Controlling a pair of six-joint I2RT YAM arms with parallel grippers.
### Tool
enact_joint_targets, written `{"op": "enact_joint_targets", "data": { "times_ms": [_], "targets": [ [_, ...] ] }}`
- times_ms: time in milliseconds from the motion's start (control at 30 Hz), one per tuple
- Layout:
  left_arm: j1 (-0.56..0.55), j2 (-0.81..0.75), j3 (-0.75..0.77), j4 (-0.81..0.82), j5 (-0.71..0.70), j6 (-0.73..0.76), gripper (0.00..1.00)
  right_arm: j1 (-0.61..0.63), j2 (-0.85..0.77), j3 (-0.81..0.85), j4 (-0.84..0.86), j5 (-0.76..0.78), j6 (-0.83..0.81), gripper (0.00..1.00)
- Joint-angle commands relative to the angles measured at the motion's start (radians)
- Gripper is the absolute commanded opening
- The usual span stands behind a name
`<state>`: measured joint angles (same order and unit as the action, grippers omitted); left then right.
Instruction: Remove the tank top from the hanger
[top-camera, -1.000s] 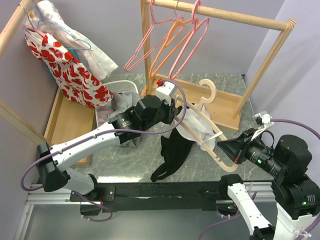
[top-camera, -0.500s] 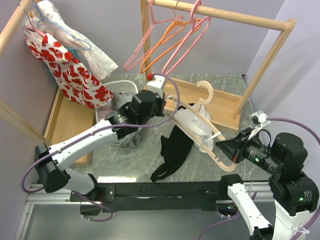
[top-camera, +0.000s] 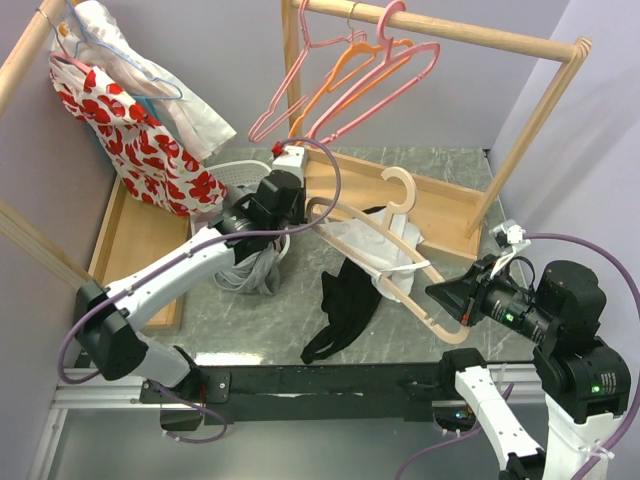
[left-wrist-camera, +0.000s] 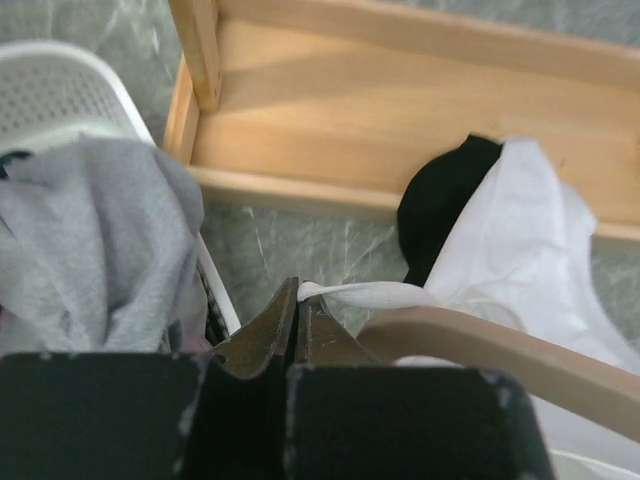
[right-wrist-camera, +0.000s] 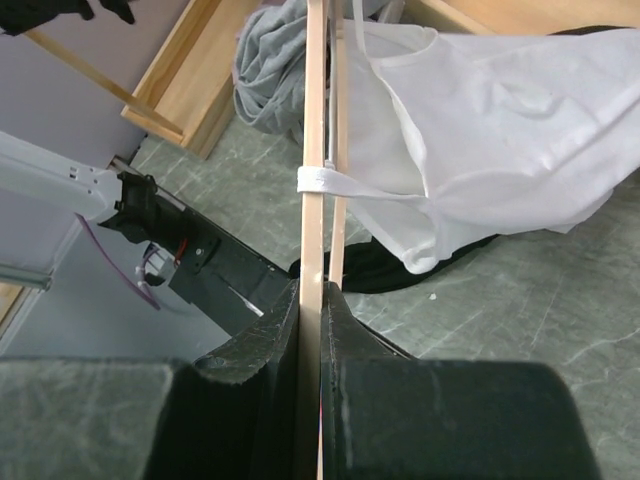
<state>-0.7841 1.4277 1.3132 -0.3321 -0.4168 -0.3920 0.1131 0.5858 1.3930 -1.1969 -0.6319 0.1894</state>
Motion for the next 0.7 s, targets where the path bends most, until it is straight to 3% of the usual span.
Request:
{"op": "enact_joint_targets", "data": {
  "times_ms": [0,67,167,333,467,667],
  "targets": [
    [0.003,0.034,0.012,-0.051,0.021,-0.054,0.01,-0.004,0.013,0.028,0.08,0.021,-0.008,0.0],
    [0.002,0.022,-0.002,-0.032,0.058,-0.062,0.01,-0.004,0.014,0.023,0.091,0.044,-0.007,0.0],
    [0.002,-0.016,-0.034,0.007,0.116,-0.085,0.1,-0.004,0.016,0.001,0.112,0.083,0.004,0.0],
    [0.0,-0.094,-0.078,0.048,0.225,-0.103,0.28,-0.004,0.019,-0.032,0.175,0.136,0.039,0.0],
    [-0.01,-0.15,-0.12,0.087,0.303,-0.111,0.51,-0.004,0.022,-0.064,0.23,0.175,0.067,0.0],
    [-0.072,-0.176,-0.137,0.131,0.345,-0.139,0.63,-0.006,0.022,-0.12,0.304,0.195,0.11,0.0]
  ]
}}
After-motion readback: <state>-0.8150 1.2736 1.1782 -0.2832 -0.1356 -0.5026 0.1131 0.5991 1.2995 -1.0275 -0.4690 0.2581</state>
